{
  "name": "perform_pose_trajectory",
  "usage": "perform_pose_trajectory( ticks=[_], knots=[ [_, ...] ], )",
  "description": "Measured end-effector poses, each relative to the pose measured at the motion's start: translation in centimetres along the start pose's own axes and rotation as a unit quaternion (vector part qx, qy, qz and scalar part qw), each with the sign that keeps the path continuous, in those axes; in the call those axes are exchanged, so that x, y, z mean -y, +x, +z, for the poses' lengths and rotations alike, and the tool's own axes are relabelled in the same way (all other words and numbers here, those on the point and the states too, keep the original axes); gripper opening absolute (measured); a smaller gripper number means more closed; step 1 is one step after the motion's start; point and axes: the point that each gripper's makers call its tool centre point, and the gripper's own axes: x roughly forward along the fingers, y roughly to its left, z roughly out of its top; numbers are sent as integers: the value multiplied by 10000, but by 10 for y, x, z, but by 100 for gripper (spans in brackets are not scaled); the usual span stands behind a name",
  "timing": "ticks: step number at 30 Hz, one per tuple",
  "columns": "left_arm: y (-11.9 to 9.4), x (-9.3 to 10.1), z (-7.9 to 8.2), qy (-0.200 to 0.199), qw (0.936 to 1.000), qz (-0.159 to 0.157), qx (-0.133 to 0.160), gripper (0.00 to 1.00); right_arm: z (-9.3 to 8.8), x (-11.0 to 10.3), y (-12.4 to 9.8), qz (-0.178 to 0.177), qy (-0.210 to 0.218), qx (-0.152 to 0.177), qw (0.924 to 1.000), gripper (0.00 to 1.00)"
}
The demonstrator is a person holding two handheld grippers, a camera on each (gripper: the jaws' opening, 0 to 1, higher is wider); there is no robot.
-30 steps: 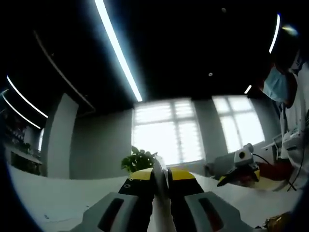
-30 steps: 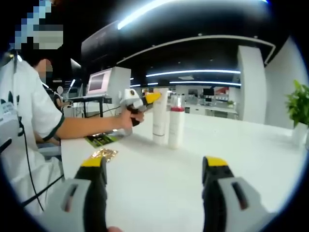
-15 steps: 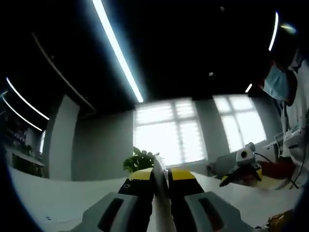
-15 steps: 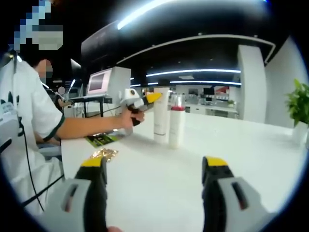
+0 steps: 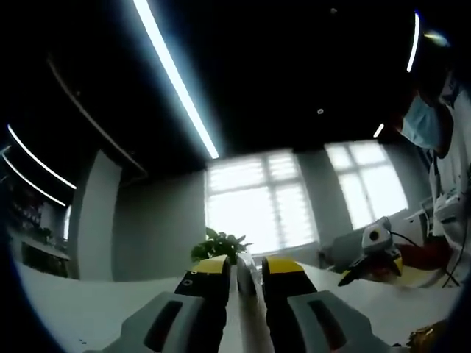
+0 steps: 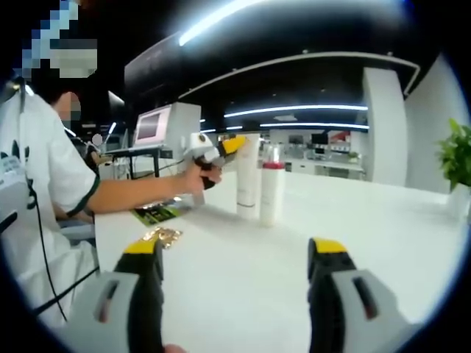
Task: Arrange the skincare products in the storage area until every visible bottle or jar stands upright without overlapping.
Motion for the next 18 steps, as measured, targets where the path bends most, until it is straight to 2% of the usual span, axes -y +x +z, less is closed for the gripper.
perform_pose_trajectory(
  ticks=[6, 11, 15, 18],
  knots=[
    [0, 4, 10, 78, 9999, -43, 52, 23, 0, -4, 3, 48, 4, -4, 10000, 81],
    [-3, -3, 14, 229, 9997, 34, 14, 29, 1, -8, 6, 82, -11, 2, 10000, 81],
    [-1, -2, 20, 308, 9995, 81, -2, 41, 1, -10, 9, 92, -36, -11, 10000, 81],
    [0, 2, 22, 411, 9991, 77, -64, 46, 1, -11, 12, 135, -49, -21, 9999, 81]
  ],
)
